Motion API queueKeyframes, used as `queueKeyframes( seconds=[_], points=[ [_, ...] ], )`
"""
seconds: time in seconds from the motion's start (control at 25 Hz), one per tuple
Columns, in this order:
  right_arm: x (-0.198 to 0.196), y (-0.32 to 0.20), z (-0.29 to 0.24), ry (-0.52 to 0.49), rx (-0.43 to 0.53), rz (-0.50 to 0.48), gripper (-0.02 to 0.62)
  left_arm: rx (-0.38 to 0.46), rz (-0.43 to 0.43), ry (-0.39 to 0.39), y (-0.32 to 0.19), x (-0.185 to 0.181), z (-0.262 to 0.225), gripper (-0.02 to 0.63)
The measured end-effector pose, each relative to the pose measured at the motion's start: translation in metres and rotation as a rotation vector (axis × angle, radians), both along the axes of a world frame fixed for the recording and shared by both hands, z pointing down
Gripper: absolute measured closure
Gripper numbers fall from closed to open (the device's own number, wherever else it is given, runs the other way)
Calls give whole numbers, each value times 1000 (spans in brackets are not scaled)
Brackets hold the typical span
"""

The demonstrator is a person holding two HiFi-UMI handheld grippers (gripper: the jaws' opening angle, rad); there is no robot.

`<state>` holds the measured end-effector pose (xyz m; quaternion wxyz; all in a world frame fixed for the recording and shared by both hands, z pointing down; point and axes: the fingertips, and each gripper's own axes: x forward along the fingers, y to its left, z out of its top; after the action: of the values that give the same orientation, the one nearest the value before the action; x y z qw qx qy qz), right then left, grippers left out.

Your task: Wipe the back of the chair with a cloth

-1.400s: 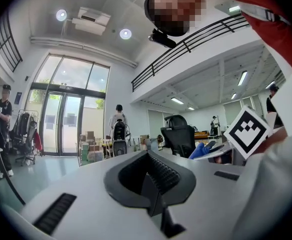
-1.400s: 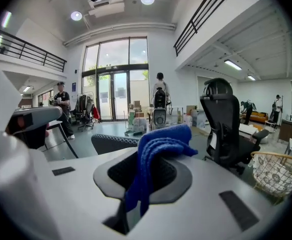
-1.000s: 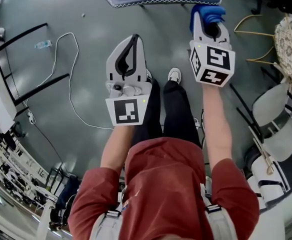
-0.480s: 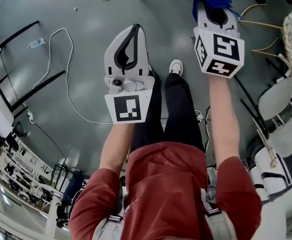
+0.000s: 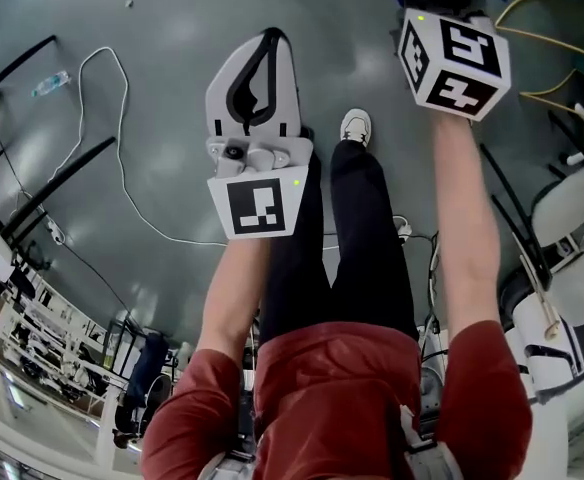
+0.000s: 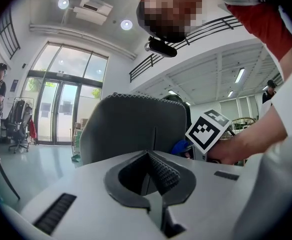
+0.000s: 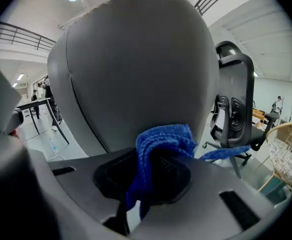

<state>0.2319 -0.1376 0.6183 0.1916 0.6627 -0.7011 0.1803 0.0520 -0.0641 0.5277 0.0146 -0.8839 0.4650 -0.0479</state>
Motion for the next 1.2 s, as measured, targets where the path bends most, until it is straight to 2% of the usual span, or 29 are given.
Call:
queueKeyframes(
  seconds=[0.28,0.6,0.72,1.04,1.2],
  points=[
    [17,-20,57,30,-33,-20,535,-5,-25,13,-2,14,35,595],
    [27,-39,127,-56,-135,20,537,6,-15,1,-19,17,47,595],
    [33,-41,150,-48,-164,16,535,12,-9,3,-24,21,48,595],
    [47,-41,196,-10,-258,12,537,-8,-3,-7,-28,25,60,595],
    [47,-41,199,-15,-275,16,537,-11,2,-9,-29,23,59,595]
  ],
)
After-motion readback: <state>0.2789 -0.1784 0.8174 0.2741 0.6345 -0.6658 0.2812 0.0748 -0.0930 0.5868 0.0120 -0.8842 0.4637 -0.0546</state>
